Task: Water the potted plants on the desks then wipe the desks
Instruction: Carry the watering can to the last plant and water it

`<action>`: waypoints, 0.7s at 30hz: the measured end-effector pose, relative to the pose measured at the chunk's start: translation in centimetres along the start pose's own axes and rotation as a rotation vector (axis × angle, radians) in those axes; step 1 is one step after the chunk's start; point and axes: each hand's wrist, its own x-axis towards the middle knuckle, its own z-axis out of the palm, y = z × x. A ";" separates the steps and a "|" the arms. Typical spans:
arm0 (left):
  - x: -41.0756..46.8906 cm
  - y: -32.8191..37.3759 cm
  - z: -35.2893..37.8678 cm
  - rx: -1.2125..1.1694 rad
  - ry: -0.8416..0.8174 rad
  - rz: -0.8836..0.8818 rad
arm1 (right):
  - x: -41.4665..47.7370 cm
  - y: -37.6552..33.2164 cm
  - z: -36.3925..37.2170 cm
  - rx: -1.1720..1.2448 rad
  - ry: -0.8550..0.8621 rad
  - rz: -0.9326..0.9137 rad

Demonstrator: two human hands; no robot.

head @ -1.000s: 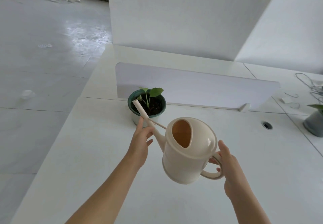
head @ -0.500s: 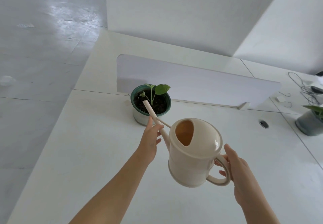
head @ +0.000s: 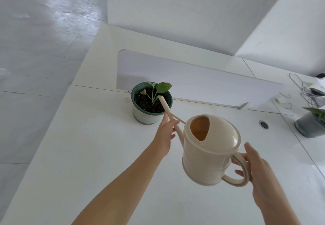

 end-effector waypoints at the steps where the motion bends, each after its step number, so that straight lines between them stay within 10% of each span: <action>1: 0.1 0.1 0.2 0.000 -0.004 0.001 | 0.0 -0.1 -0.1 -0.002 0.004 0.000; 21: 0.5 0.9 -2.9 -0.023 0.077 0.024 | 0.0 -0.4 2.9 -0.013 -0.045 0.002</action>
